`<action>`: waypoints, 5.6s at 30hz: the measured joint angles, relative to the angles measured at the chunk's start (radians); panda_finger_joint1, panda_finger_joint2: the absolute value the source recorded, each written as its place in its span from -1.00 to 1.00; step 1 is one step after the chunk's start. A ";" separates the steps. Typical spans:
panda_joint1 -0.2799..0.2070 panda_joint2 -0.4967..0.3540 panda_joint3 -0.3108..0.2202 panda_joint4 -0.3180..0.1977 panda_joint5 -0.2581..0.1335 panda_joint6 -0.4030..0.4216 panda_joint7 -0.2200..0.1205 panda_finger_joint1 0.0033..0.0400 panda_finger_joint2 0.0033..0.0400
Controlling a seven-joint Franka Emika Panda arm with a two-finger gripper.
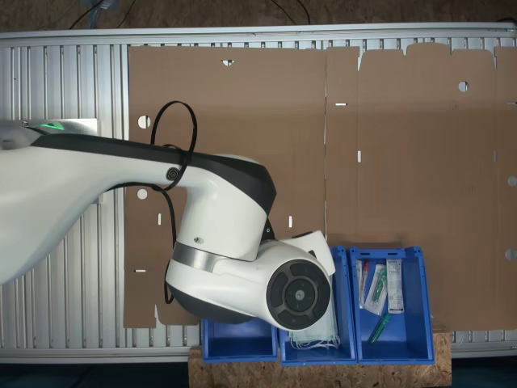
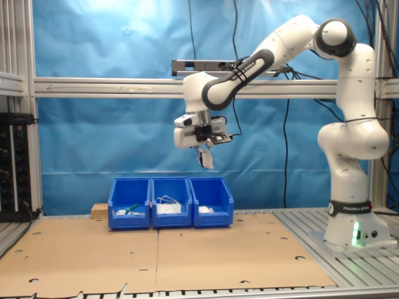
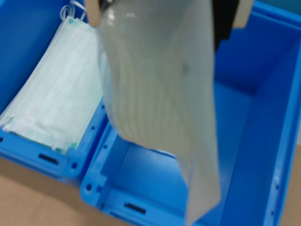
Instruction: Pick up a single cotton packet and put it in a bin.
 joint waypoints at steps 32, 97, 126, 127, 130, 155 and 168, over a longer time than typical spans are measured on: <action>-0.021 0.068 -0.160 -0.004 -0.058 0.141 -0.129 -0.89 -0.89; -0.021 0.069 -0.160 -0.004 -0.063 0.163 -0.264 1.00 1.00; -0.021 0.069 -0.160 -0.004 -0.063 0.163 -0.265 1.00 1.00; -0.021 0.069 -0.160 -0.004 -0.063 0.163 -0.265 1.00 1.00; -0.021 0.069 -0.160 -0.004 -0.063 0.163 -0.265 1.00 1.00; -0.021 0.069 -0.160 -0.004 -0.063 0.163 -0.265 1.00 1.00; -0.021 0.069 -0.160 -0.004 -0.063 0.163 -0.265 1.00 1.00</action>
